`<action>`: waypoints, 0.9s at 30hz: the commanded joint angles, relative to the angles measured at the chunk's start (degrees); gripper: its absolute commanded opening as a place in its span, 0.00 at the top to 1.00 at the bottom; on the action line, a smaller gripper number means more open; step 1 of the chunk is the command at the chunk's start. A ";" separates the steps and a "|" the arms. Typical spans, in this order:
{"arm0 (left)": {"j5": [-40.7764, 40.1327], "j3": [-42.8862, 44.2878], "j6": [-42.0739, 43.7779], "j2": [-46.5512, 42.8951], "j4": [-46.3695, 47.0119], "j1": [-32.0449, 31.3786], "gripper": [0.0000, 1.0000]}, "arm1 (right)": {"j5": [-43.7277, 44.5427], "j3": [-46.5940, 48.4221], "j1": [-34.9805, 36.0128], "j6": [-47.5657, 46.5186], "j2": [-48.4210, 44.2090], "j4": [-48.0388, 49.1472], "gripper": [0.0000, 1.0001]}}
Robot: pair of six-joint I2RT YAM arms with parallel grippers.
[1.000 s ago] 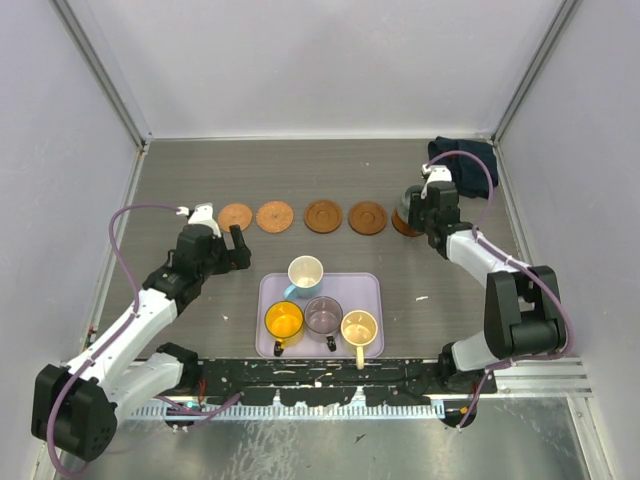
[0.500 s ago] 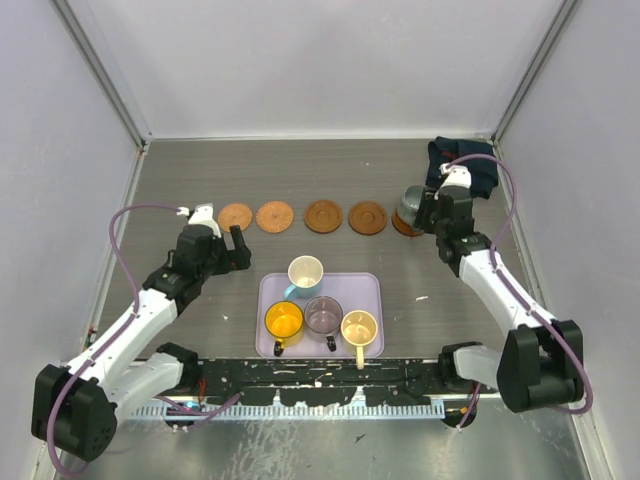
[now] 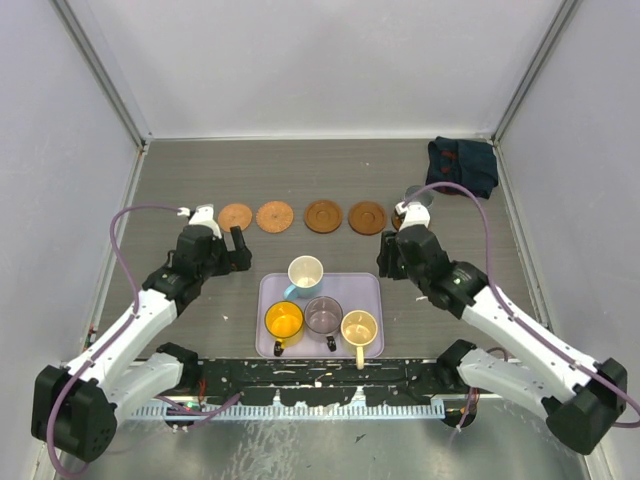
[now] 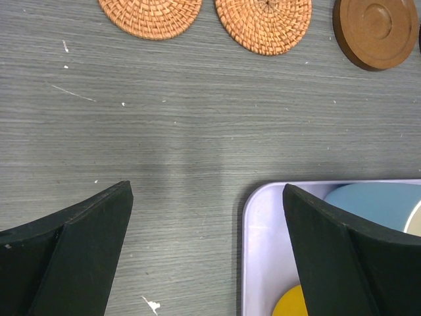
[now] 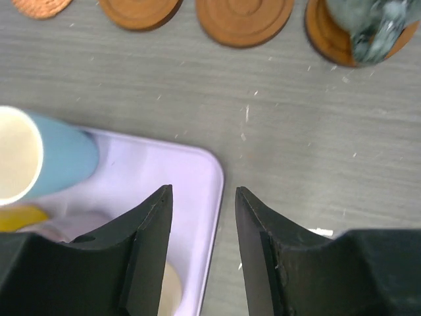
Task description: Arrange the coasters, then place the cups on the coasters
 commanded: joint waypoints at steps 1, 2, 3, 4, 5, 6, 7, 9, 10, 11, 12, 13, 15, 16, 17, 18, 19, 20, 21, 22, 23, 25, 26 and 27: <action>1.58 1.03 0.46 -2.08 0.27 0.26 0.02 | -2.10 1.52 3.53 8.32 -6.90 -8.66 0.52; 1.74 1.02 0.51 -2.34 0.01 0.31 0.02 | -3.35 1.48 4.16 9.26 -8.25 -9.89 0.52; 1.81 0.96 0.52 -2.65 -0.34 0.32 0.02 | -4.00 1.66 5.04 10.36 -9.47 -11.13 0.52; 1.83 0.94 0.52 -3.00 -0.80 0.28 0.02 | -6.48 1.71 5.78 11.18 -10.65 -12.21 0.52; 1.85 0.93 0.45 -3.61 -1.18 0.31 0.02 | -7.52 1.65 6.53 12.27 -11.84 -13.24 0.52; 1.86 0.85 0.37 -4.12 -1.43 0.27 0.02 | -8.15 1.49 7.52 13.35 -13.27 -14.06 0.52; 1.84 0.67 0.22 -4.68 -1.50 0.30 0.02 | -8.51 1.11 8.11 14.24 -14.71 -14.78 0.52; 1.88 0.24 -0.22 -5.72 -1.64 0.25 0.02 | -9.06 0.03 9.10 15.78 -17.52 -15.97 0.51; 1.94 0.16 -0.40 -6.16 -1.71 0.29 0.02 | -9.30 -0.62 9.31 16.31 -18.66 -16.53 0.51; 2.07 0.08 -0.49 -6.46 -1.92 0.32 0.02 | -9.70 -1.24 9.45 16.62 -19.69 -16.97 0.49; 2.15 0.09 -0.70 -6.79 -2.16 0.32 0.02 | -10.21 -1.89 9.45 16.82 -20.37 -17.50 0.48; 2.29 0.17 -0.85 -7.00 -2.42 0.31 0.02 | -11.08 -2.41 9.59 16.96 -20.94 -17.80 0.45; 2.63 0.27 -1.25 -7.38 -2.80 0.32 0.02 | -12.88 -3.41 9.75 16.92 -21.21 -17.75 0.42; 2.78 0.20 -1.47 -7.53 -2.87 0.32 0.02 | -13.49 -3.81 9.83 16.66 -21.02 -17.70 0.42; 2.84 0.17 -1.69 -7.65 -2.94 0.32 0.02 | -13.96 -4.13 9.95 16.38 -20.71 -17.78 0.42; 2.84 0.10 -1.89 -7.68 -3.02 0.30 0.02 | -14.24 -4.16 10.12 15.96 -20.24 -18.05 0.42; 3.03 0.02 -2.12 -7.76 -3.08 0.25 0.02 | -14.62 -4.04 10.37 15.51 -19.64 -18.35 0.42; 3.23 0.02 -2.20 -7.75 -3.18 0.30 0.02 | -14.95 -3.88 10.49 15.00 -19.13 -18.64 0.42; 3.39 -0.09 -2.28 -7.69 -3.33 0.32 0.02 | -15.72 -3.87 10.80 14.44 -18.77 -18.59 0.42; 3.54 -0.12 -2.32 -7.64 -3.47 0.28 0.02 | -16.61 -3.91 11.15 14.10 -18.43 -18.44 0.41; 3.44 -0.20 -2.30 -7.55 -3.66 0.32 0.02 | -17.18 -3.91 11.82 13.88 -18.08 -18.44 0.41; 2.91 -0.13 -2.24 -7.44 -4.12 0.31 0.02 | -18.37 -3.80 13.10 13.21 -17.06 -18.42 0.39; 2.60 -0.12 -2.21 -7.38 -4.24 0.30 0.02 | -18.88 -3.72 13.76 12.87 -16.48 -18.46 0.36; 2.22 -0.08 -2.25 -7.29 -4.31 0.31 0.02 | -19.39 -3.56 14.45 12.60 -15.77 -18.54 0.35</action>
